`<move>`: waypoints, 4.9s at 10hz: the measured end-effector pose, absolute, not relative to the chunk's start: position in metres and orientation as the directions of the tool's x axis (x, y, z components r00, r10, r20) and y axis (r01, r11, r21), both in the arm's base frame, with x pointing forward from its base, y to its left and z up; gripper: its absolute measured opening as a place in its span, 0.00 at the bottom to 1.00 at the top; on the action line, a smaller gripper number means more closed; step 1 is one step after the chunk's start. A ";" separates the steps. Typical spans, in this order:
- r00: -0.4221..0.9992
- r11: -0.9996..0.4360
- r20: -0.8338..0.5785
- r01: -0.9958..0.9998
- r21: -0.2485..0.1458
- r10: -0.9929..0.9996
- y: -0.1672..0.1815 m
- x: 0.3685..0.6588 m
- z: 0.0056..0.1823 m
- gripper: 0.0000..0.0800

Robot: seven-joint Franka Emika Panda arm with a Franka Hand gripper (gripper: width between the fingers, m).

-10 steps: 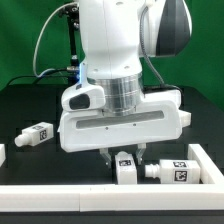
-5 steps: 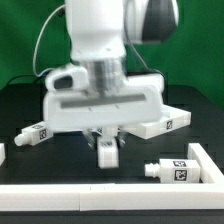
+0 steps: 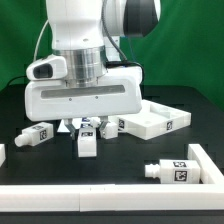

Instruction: Assemble one leg

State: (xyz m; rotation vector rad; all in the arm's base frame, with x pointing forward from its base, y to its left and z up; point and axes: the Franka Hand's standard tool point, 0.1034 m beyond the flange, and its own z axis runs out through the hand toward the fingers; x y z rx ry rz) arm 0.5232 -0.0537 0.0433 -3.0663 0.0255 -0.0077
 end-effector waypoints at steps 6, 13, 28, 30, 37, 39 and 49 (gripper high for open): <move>1.000 -0.998 -0.009 -0.010 -0.062 -0.010 -0.105 0.524 0.026 0.36; 0.998 -0.996 -0.023 0.061 -0.066 0.063 -0.112 0.524 0.017 0.74; 0.526 -0.525 0.039 0.851 -0.031 0.850 0.057 0.586 0.044 0.81; 0.450 -0.449 0.054 0.893 -0.029 0.892 0.070 0.597 0.045 0.81; 0.274 -0.273 0.069 0.962 -0.026 0.959 0.095 0.612 0.020 0.81; 0.279 -0.279 0.078 0.960 -0.012 0.957 0.095 0.597 0.008 0.81; 0.446 -0.447 0.034 0.894 0.020 0.894 -0.022 0.539 0.058 0.35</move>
Offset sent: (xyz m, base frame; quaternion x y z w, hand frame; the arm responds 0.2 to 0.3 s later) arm 0.0059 -0.0626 -0.0050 -0.0282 -0.0110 -0.0192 0.9994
